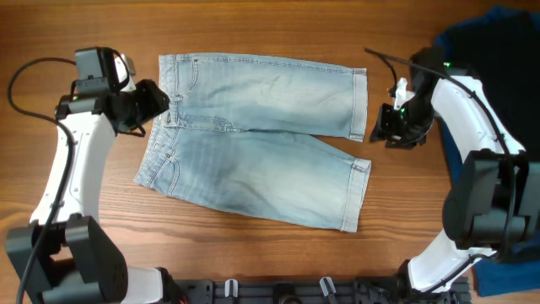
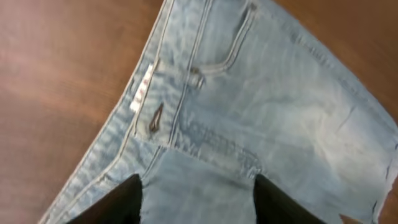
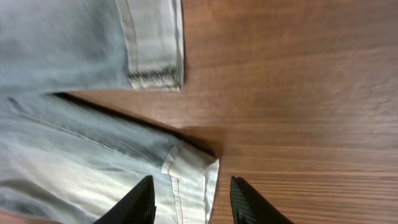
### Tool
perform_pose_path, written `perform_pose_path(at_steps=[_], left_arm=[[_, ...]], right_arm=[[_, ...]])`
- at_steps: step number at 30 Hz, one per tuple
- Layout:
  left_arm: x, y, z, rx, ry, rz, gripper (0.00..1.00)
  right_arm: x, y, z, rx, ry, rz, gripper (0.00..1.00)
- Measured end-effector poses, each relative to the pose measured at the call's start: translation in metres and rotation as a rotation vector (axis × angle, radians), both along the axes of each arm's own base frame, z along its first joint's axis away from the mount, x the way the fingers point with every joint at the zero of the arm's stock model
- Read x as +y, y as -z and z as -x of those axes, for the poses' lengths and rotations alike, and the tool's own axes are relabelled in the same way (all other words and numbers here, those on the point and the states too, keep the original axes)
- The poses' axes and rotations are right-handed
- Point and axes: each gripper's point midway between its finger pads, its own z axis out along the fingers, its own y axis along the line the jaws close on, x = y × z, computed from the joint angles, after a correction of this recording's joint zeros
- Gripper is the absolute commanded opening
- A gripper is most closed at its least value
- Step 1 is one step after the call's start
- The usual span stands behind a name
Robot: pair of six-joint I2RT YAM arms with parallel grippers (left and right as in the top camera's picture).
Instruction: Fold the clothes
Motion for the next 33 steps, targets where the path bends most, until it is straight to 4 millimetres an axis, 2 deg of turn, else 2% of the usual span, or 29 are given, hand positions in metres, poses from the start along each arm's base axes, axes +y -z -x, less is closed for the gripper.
perform_pose_path(at_steps=[11,18,22,25,26,33], left_arm=[[0.003,0.011,0.009,0.052,-0.012,-0.016,0.66],[0.003,0.013,0.011,0.064,-0.012,-0.015,0.66],[0.003,0.013,0.013,0.071,-0.012,-0.014,0.66],[0.003,0.013,0.013,0.071,-0.012,-0.014,0.66],[0.003,0.013,0.013,0.071,-0.012,-0.014,0.66],[0.003,0.013,0.013,0.071,-0.012,-0.014,0.67]], right_arm=[[0.017,0.042,0.026,0.043,-0.009,-0.020,0.32],[0.022,0.042,0.028,0.062,0.029,-0.013,0.30],[0.022,0.043,0.027,0.066,0.073,-0.004,0.15],[0.021,0.043,0.025,0.067,0.098,0.002,0.09],[0.021,0.043,0.025,0.068,0.099,0.002,0.04],[0.020,0.044,0.023,0.058,0.110,0.006,0.04]])
